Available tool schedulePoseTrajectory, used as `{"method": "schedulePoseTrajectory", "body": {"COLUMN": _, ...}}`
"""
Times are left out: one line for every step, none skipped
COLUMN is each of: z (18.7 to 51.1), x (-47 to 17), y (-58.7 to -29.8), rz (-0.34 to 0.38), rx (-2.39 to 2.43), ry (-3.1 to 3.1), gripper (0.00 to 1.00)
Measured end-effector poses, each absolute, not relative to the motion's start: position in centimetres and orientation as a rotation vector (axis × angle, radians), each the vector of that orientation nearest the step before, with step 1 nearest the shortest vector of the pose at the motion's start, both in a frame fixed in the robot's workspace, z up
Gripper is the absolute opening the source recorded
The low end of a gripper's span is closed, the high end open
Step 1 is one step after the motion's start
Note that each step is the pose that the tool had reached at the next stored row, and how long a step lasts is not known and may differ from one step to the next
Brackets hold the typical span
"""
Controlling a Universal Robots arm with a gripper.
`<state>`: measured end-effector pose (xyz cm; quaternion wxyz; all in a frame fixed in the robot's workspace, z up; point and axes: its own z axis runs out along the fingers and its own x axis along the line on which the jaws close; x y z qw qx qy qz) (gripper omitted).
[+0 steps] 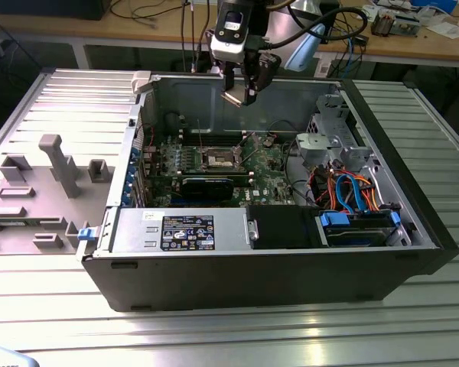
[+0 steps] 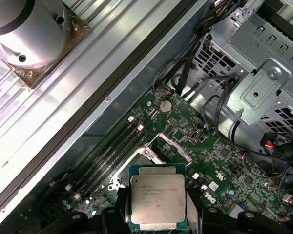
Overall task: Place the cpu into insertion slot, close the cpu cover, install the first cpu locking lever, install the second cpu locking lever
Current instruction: 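Place the cpu into insertion slot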
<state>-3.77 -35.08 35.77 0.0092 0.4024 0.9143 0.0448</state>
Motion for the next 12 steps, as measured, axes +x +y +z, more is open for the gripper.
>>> {"method": "schedulePoseTrajectory", "body": {"z": 35.77, "x": -3.77, "y": -35.08, "rz": 0.14, "rx": 1.26, "ry": 2.855, "gripper": 0.55}}
{"method": "schedulePoseTrajectory", "body": {"z": 35.77, "x": -3.77, "y": -35.08, "rz": 0.14, "rx": 1.261, "ry": 2.854, "gripper": 0.55}}
{"method": "schedulePoseTrajectory", "body": {"z": 35.77, "x": -3.77, "y": -35.08, "rz": 0.14, "rx": 1.264, "ry": 2.852, "gripper": 0.55}}
{"method": "schedulePoseTrajectory", "body": {"z": 35.77, "x": -3.77, "y": -35.08, "rz": 0.14, "rx": 1.267, "ry": 2.851, "gripper": 0.55}}
{"method": "schedulePoseTrajectory", "body": {"z": 35.77, "x": -3.77, "y": -35.08, "rz": 0.14, "rx": 1.269, "ry": 2.85, "gripper": 0.55}}
{"method": "schedulePoseTrajectory", "body": {"z": 35.77, "x": -3.77, "y": -35.08, "rz": 0.14, "rx": 1.271, "ry": 2.849, "gripper": 0.55}}
{"method": "schedulePoseTrajectory", "body": {"z": 35.77, "x": -3.77, "y": -35.08, "rz": 0.14, "rx": 1.274, "ry": 2.848, "gripper": 0.55}}
{"method": "schedulePoseTrajectory", "body": {"z": 35.77, "x": -3.77, "y": -35.08, "rz": 0.14, "rx": 1.276, "ry": 2.847, "gripper": 0.55}}
{"method": "schedulePoseTrajectory", "body": {"z": 35.77, "x": -3.77, "y": -35.08, "rz": 0.14, "rx": 1.278, "ry": 2.846, "gripper": 0.55}}
{"method": "schedulePoseTrajectory", "body": {"z": 35.77, "x": -3.77, "y": -35.08, "rz": 0.14, "rx": 1.282, "ry": 2.844, "gripper": 0.55}}
{"method": "schedulePoseTrajectory", "body": {"z": 35.77, "x": -3.77, "y": -35.08, "rz": 0.14, "rx": 1.284, "ry": 2.843, "gripper": 0.55}}
{"method": "schedulePoseTrajectory", "body": {"z": 35.77, "x": -3.77, "y": -35.08, "rz": 0.14, "rx": 1.286, "ry": 2.842, "gripper": 0.55}}
